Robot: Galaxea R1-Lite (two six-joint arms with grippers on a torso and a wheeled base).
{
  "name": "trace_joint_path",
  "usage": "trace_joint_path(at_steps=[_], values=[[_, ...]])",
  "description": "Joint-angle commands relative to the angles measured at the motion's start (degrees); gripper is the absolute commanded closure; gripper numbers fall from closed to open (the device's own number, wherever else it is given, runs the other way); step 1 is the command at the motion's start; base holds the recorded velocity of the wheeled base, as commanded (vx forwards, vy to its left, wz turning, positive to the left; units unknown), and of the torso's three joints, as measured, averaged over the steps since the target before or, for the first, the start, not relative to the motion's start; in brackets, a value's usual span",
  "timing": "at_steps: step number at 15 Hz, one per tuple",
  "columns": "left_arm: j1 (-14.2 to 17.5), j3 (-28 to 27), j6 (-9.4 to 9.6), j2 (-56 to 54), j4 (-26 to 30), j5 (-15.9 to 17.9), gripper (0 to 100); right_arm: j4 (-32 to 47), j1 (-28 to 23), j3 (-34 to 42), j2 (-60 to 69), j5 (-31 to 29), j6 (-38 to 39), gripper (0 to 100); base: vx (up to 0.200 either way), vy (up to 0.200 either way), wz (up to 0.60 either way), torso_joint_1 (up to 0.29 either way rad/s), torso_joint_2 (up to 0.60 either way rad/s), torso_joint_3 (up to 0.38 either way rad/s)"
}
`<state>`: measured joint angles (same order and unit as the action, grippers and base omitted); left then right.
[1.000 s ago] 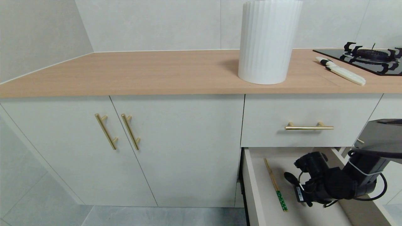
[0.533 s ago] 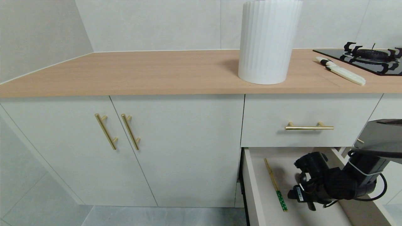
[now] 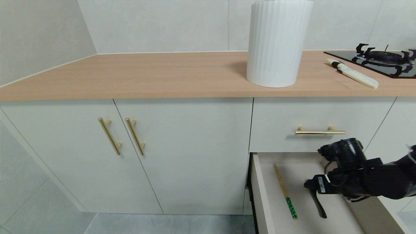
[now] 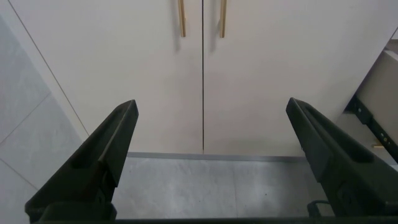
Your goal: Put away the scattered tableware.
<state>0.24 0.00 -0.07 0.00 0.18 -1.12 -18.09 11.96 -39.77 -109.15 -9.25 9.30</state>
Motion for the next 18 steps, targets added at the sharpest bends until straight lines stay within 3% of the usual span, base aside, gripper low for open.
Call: trace_joint_path(at_steps=[1, 3, 6, 16, 18], values=[[0.0, 0.0, -0.01, 0.0, 0.0, 0.0, 0, 10.3, 0.3, -0.3, 18.8, 2.7, 0.0, 0, 0.0, 0.0, 0.0, 0.0, 0.0, 0.0], [0.0, 0.0, -0.01, 0.0, 0.0, 0.0, 0, 16.0, 0.3, -0.8, 23.2, 6.5, -0.1, 0, 0.0, 0.0, 0.0, 0.0, 0.0, 0.0], [0.0, 0.0, -0.01, 0.0, 0.0, 0.0, 0, 24.1, 1.4, -1.0, 27.7, 7.3, -0.4, 0, 0.0, 0.0, 0.0, 0.0, 0.0, 0.0], [0.0, 0.0, -0.1, 0.0, 0.0, 0.0, 0, 27.5, 4.7, -0.8, 30.8, 7.5, -0.6, 0, 0.0, 0.0, 0.0, 0.0, 0.0, 0.0], [0.0, 0.0, -0.1, 0.0, 0.0, 0.0, 0, 27.5, 5.3, -0.5, 30.8, 7.3, -0.7, 0, -0.2, 0.0, 0.0, 0.0, 0.01, 0.0]])
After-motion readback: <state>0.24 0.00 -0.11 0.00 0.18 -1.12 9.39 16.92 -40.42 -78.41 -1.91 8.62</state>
